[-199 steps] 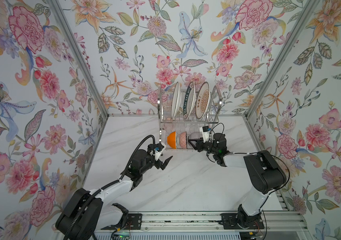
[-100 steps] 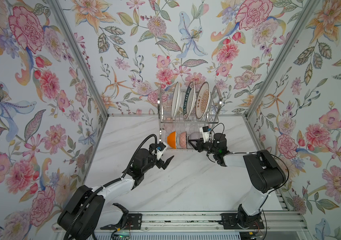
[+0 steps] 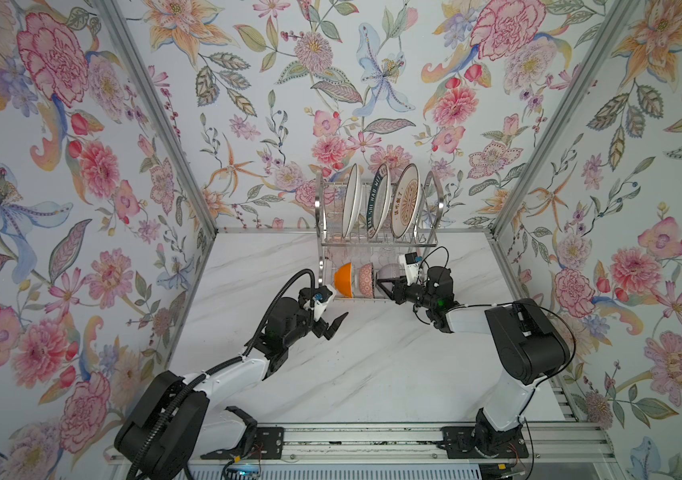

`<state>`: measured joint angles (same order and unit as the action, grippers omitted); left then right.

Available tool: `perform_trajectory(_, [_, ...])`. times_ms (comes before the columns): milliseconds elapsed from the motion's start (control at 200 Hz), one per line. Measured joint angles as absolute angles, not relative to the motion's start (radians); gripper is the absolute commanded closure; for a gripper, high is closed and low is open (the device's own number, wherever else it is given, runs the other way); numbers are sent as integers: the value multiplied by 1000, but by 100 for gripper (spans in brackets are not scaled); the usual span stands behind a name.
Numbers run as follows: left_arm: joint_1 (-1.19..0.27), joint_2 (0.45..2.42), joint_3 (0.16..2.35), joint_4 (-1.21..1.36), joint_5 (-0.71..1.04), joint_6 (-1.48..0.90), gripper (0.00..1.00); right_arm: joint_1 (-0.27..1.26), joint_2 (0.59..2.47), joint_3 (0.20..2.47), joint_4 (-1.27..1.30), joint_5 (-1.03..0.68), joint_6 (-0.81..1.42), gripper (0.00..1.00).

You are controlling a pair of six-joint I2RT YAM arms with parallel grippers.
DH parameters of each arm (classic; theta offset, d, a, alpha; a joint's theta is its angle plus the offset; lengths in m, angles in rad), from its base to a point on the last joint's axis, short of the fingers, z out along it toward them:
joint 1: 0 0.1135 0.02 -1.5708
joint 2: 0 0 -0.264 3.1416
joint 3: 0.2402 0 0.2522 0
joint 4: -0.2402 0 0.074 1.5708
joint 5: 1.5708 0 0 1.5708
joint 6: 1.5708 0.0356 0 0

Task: Unload the mixed dishes from the dish rack
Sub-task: 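Insert the right gripper fingers around the lavender bowl's rim, then close the right gripper on the lavender bowl rim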

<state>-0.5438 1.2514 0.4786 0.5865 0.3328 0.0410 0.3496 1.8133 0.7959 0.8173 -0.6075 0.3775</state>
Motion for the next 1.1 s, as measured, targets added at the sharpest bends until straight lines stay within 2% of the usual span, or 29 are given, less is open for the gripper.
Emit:
perform_trajectory(355, [-545,1230,479,585,332,41,1,346,1818,796,837,-614,383,68])
perform_trajectory(591, [-545,1230,479,585,334,41,1,344,1835,796,859,-619,394,74])
perform_trajectory(1101, [-545,1230,478,589,333,41,1,344,1855,797,918,-641,435,78])
